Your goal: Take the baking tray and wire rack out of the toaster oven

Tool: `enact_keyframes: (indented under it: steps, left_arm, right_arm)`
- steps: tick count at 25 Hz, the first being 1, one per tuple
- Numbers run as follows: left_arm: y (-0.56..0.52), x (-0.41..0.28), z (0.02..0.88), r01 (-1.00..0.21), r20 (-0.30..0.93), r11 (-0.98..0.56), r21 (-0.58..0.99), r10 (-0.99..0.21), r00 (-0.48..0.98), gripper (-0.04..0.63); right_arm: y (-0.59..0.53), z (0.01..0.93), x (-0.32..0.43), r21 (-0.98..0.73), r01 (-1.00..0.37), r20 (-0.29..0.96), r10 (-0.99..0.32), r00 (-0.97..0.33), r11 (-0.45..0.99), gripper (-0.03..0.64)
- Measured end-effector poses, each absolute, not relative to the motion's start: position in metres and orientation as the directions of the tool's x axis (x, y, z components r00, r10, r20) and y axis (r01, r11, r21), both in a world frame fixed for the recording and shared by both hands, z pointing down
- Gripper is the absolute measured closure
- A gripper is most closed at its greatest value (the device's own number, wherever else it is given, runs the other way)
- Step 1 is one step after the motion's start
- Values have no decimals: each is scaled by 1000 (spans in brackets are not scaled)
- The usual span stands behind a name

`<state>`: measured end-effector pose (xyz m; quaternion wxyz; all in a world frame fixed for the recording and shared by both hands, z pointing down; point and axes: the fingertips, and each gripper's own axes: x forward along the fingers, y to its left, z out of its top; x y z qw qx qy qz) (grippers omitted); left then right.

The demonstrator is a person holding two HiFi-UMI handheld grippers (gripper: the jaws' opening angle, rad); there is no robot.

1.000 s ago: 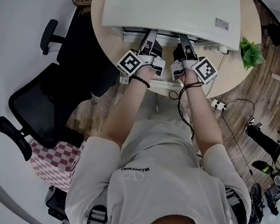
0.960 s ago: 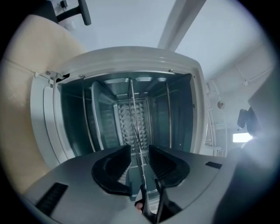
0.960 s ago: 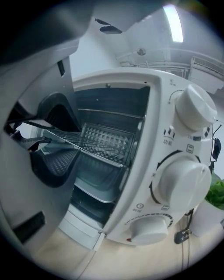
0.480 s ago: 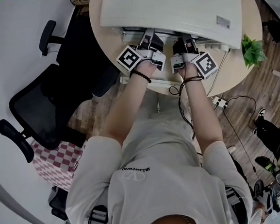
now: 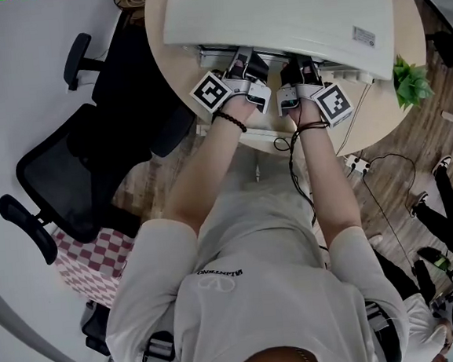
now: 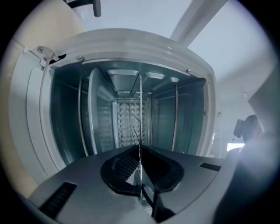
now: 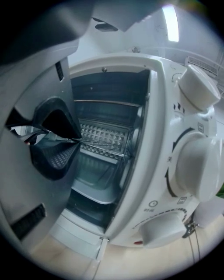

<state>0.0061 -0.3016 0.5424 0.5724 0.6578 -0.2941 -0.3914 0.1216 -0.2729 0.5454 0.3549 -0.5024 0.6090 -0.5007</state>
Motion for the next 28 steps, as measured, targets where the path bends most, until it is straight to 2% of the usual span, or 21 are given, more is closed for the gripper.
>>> enact_keyframes:
  steps: [9,28]
  left_arm:
    - [-294,4,539,42,-191,-201,979,-815,547,589]
    - [-255,-5,542,43,-195,-209,977,-792,578,591]
  right_arm:
    - [-265,542,118,-988,-152,39,-983,-178,-11,601]
    - [-226,542,110,-995,-96,17,-992,-127,-4,607]
